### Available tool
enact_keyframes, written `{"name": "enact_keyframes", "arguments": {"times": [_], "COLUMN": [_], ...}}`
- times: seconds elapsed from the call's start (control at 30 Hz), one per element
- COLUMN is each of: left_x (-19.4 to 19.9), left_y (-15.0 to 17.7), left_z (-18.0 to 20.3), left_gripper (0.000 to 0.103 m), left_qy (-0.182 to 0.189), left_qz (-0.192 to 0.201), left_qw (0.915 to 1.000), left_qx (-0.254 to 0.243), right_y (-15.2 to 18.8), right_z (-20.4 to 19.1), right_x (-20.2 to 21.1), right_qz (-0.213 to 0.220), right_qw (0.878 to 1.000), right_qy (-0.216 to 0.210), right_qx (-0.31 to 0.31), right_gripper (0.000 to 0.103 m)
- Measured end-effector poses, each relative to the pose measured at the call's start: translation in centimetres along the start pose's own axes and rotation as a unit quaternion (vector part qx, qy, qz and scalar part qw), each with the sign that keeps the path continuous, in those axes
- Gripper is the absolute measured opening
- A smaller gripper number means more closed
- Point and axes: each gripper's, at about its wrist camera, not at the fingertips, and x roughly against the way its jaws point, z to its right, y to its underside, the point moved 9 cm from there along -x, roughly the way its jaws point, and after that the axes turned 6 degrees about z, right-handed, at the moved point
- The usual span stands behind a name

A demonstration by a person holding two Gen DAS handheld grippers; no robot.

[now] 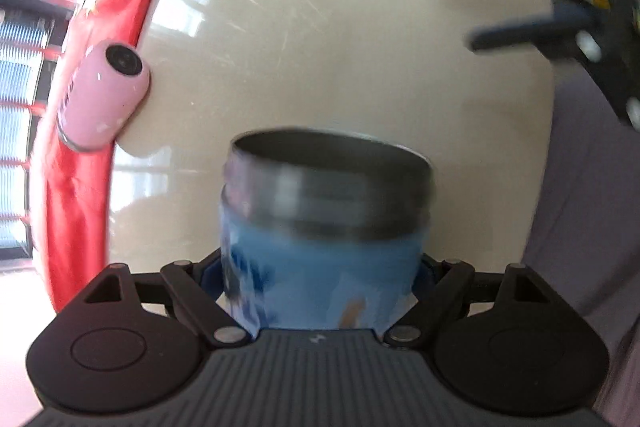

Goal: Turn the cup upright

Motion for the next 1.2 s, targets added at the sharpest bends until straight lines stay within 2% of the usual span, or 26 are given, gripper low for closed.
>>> {"name": "enact_keyframes", "arguments": {"times": [0.13, 0.23, 0.43, 0.47, 0.57, 0.77, 0.9, 1.0, 1.1, 1.2], "left_x": [-0.4, -0.3, -0.1, 0.2, 1.8, 6.0, 8.9, 11.4, 13.0, 14.2], "left_y": [-0.1, 0.0, -0.2, -0.2, -0.2, 0.9, 2.5, 4.3, 6.2, 8.4], "left_z": [0.1, -0.1, -0.3, -0.2, -0.1, 0.2, 0.2, 0.5, 0.7, 0.9], "left_gripper": [0.086, 0.086, 0.087, 0.088, 0.103, 0.103, 0.103, 0.103, 0.103, 0.103], "left_qy": [0.028, 0.036, 0.024, 0.016, 0.002, -0.007, -0.033, -0.051, -0.066, -0.077], "left_qz": [-0.006, -0.004, 0.002, 0.008, 0.039, 0.113, 0.163, 0.21, 0.248, 0.291], "left_qw": [0.9973, 0.9936, 0.9915, 0.992, 0.9908, 0.9803, 0.9672, 0.951, 0.9316, 0.9051], "left_qx": [0.067, 0.107, 0.128, 0.125, 0.13, 0.162, 0.192, 0.221, 0.258, 0.3], "right_y": [0.0, 0.0, 0.1, 0.1, 0.2, 0.1, -0.8, -1.6, -2.5, -3.4], "right_z": [0.8, 1.0, 0.7, 0.6, 0.4, -0.9, -2.2, -3.2, -4.6, -6.0], "right_x": [1.0, 1.4, 1.2, 1.1, 0.8, 0.6, 0.9, 1.2, 1.4, 1.5], "right_qz": [-0.009, -0.01, -0.013, -0.014, -0.022, -0.043, -0.052, -0.056, -0.064, -0.075], "right_qw": [1.0, 1.0, 1.0, 1.0, 1.0, 0.997, 0.996, 0.996, 0.995, 0.994], "right_qy": [0.005, 0.012, 0.009, 0.008, 0.006, -0.01, -0.01, -0.002, 0.008, 0.019], "right_qx": [-0.009, -0.011, -0.012, -0.012, -0.019, -0.057, -0.067, -0.068, -0.071, -0.082], "right_gripper": [0.103, 0.103, 0.103, 0.103, 0.103, 0.103, 0.103, 0.103, 0.103, 0.103]}}
